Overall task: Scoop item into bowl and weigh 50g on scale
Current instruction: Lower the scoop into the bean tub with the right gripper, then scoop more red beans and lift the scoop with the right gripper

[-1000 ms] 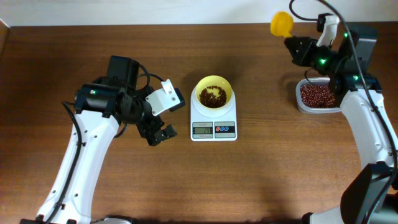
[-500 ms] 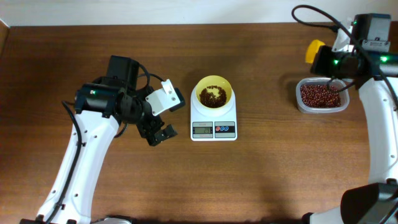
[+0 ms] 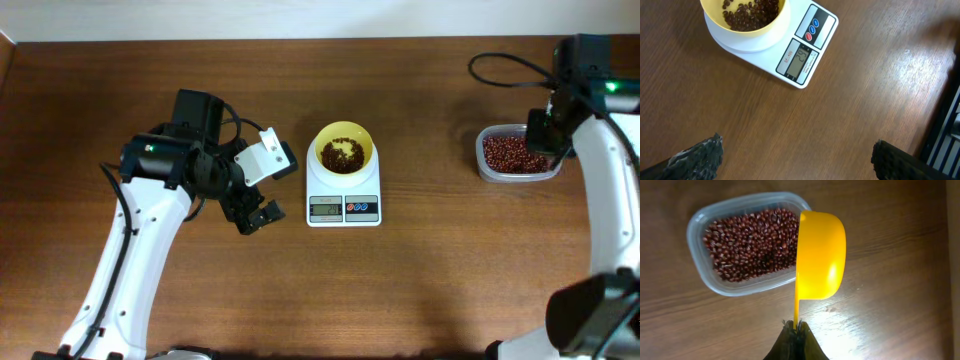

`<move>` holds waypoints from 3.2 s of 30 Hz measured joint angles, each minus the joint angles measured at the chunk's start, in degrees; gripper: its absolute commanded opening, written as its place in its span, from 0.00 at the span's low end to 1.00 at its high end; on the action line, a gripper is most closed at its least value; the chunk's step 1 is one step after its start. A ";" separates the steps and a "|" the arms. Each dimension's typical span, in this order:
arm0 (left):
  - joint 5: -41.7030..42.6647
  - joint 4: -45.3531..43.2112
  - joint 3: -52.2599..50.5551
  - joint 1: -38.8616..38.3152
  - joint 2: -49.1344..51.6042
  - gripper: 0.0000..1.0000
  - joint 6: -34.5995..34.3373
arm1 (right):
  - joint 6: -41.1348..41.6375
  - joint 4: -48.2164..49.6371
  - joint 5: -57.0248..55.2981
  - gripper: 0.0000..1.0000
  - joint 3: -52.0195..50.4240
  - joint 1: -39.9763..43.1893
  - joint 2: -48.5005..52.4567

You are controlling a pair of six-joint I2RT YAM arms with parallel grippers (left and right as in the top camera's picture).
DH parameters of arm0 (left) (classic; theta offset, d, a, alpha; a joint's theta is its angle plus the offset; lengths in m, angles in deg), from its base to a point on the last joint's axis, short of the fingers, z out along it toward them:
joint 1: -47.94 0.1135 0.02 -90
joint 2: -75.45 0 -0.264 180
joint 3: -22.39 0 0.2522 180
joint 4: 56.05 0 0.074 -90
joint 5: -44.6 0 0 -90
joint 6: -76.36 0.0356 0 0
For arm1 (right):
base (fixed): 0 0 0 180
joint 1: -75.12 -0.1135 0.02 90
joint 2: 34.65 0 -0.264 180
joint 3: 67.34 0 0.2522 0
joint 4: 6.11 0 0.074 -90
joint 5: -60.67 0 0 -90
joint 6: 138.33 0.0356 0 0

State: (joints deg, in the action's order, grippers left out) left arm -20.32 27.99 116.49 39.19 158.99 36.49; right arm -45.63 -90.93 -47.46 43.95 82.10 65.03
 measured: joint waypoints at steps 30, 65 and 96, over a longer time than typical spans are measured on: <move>0.00 0.00 0.00 0.00 0.00 0.99 0.00 | -2.69 6.99 0.50 0.04 -7.17 0.00 11.10; 0.00 0.00 0.00 0.00 -0.02 0.99 0.00 | 9.14 16.37 22.14 0.04 -10.45 0.50 11.15; 0.00 0.00 0.00 0.00 0.00 0.99 0.00 | 9.01 16.74 36.89 0.04 -10.47 10.62 11.17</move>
State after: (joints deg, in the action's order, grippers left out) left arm -20.32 27.99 116.49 39.19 158.99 36.49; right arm -36.63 -74.19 -10.57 33.48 92.73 76.20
